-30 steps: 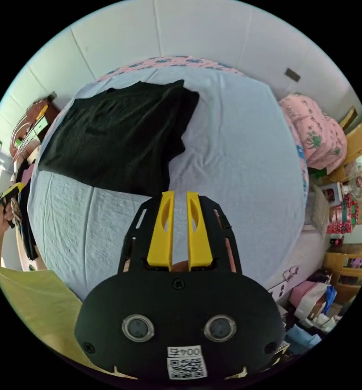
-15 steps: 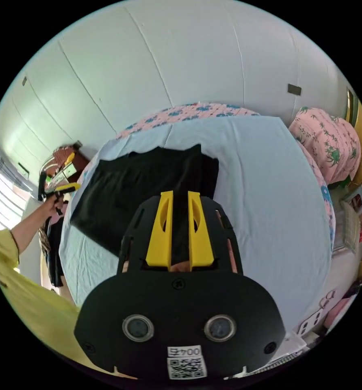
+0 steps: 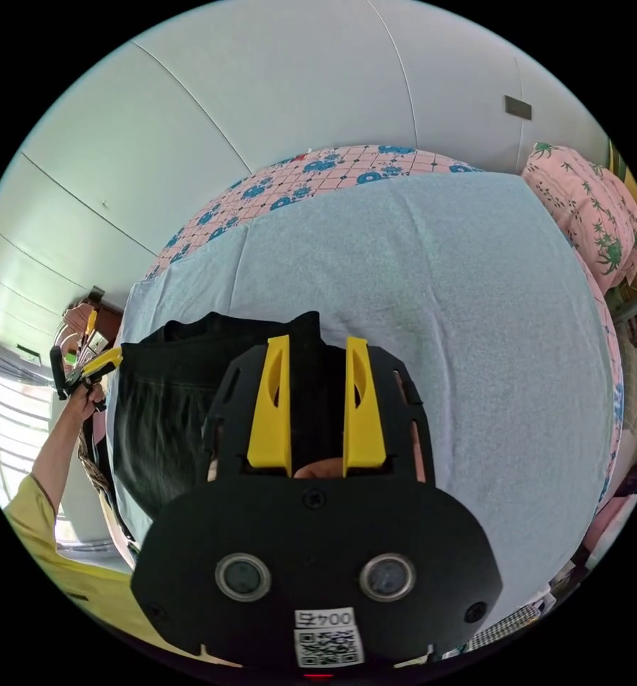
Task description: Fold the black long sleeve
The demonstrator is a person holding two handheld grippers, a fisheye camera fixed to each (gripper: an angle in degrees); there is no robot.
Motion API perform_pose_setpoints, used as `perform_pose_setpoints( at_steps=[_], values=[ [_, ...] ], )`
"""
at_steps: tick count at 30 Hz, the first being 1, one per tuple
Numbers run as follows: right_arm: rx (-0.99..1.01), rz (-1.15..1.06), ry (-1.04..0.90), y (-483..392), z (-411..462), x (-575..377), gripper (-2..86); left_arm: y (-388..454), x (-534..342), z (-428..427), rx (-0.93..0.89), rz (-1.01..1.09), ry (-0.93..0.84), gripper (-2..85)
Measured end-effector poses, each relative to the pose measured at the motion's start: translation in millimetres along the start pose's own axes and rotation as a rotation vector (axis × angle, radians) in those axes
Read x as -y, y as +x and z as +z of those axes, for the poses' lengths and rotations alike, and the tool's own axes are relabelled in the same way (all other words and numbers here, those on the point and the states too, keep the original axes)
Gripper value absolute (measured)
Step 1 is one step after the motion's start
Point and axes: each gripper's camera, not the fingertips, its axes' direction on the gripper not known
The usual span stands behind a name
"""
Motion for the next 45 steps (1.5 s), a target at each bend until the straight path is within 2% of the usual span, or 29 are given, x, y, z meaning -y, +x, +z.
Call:
perform_pose_setpoints(
  at_steps=[5,9,14,19,24,28,31,34,36,39,41,45],
  values=[
    [0.027,-0.014,-0.035,-1,18,3,5.5,-15,11,26,-0.054,-0.04,-0.055,7.7],
    [-0.008,-0.05,0.008,-12,18,-4,1.3,-20,1,21,-0.115,-0.091,-0.005,4.1],
    [-0.116,-0.17,0.154,-49,-11,-29,-0.5,12,-27,-28,-0.013,-0.059,0.181,2.3],
    [-0.197,-0.273,0.224,-79,-39,-44,-0.7,37,-42,-70,0.1,-0.008,0.267,1.9],
    [-0.196,-0.261,0.219,-81,-32,-31,-0.6,32,-32,-65,0.155,0.005,0.241,2.2],
    [-0.246,-0.224,0.131,-83,13,-22,0.4,29,-19,-13,0.196,0.002,0.112,2.9],
    [-0.333,-0.188,0.041,-84,50,-24,3.1,21,-19,16,0.222,-0.048,0.043,4.3],
    [-0.396,-0.173,0.052,-92,46,-30,6.9,5,-24,0,0.194,-0.142,0.075,6.3],
    [-0.384,-0.176,0.086,-95,25,-40,7.2,-6,-33,-25,0.177,-0.173,0.117,6.7],
    [-0.26,-0.216,0.113,-95,-22,-74,5.3,-21,-65,-74,0.152,-0.196,0.152,6.0],
    [-0.152,-0.255,0.108,-94,-57,-121,4.1,-23,-112,-112,0.115,-0.214,0.174,3.9],
    [-0.075,-0.274,0.081,-91,-95,-210,4.3,1,-208,-151,-0.026,-0.208,0.182,2.1]
  ],
)
